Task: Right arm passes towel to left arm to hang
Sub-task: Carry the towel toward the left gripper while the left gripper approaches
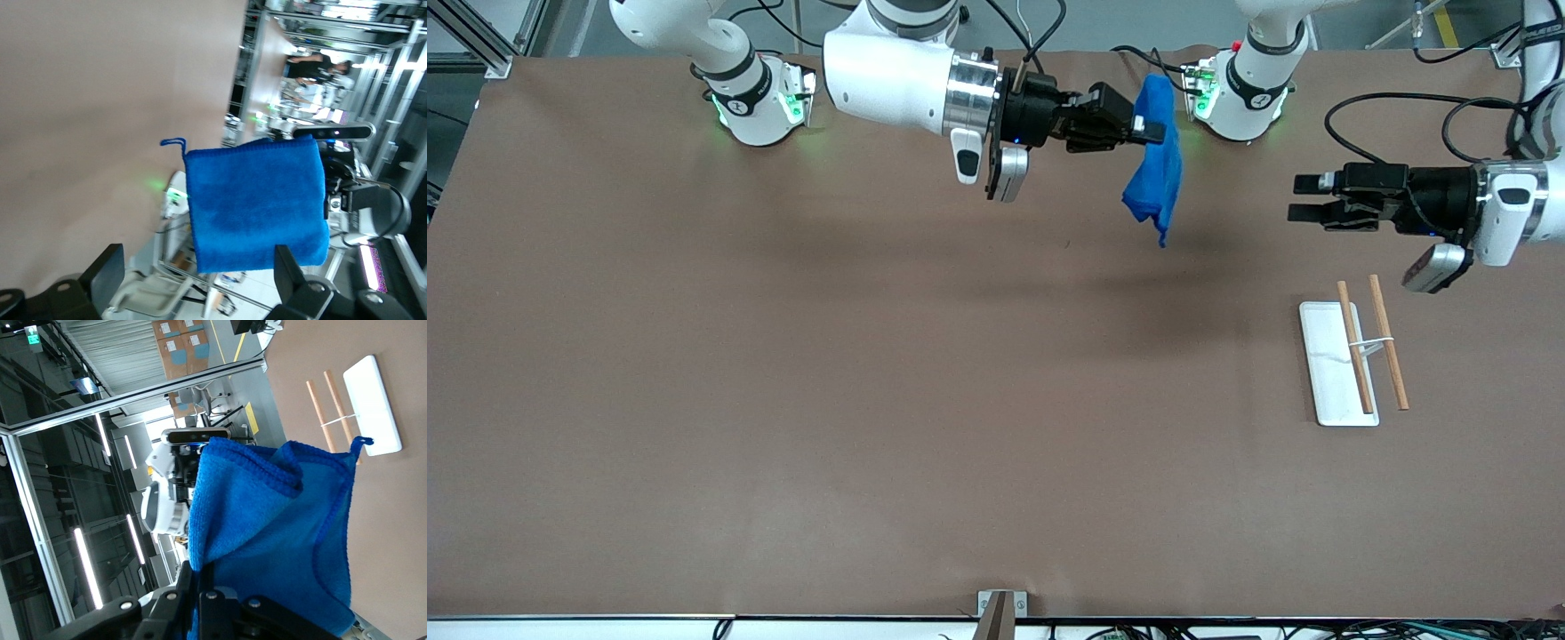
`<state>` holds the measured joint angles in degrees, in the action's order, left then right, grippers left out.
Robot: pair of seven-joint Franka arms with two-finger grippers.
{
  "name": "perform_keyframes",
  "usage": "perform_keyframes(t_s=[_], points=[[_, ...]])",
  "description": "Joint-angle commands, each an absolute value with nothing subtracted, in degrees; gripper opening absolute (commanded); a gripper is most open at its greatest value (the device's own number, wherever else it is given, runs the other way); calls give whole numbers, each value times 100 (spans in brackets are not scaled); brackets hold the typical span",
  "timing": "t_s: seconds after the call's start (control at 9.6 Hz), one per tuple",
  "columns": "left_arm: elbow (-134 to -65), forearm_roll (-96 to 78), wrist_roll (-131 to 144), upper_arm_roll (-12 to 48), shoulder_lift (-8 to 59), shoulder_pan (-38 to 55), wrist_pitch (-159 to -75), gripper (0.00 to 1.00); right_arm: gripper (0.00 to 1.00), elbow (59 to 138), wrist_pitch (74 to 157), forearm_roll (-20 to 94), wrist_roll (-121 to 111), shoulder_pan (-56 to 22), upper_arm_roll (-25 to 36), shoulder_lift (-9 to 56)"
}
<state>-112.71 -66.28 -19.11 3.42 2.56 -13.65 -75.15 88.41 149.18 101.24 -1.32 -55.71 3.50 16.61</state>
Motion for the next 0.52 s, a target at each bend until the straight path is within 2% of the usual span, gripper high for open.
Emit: perform_keyframes(t_s=[0.0, 0.42], points=[[-11951, -7187, -2546, 387, 159, -1459, -7488, 99, 0, 8439, 14933, 10362, -132, -5704, 431, 1924], [-12988, -7961, -3426, 685, -35, -1450, -7471, 99, 0, 7805, 14933, 11029, -141, -5774, 431, 2346]])
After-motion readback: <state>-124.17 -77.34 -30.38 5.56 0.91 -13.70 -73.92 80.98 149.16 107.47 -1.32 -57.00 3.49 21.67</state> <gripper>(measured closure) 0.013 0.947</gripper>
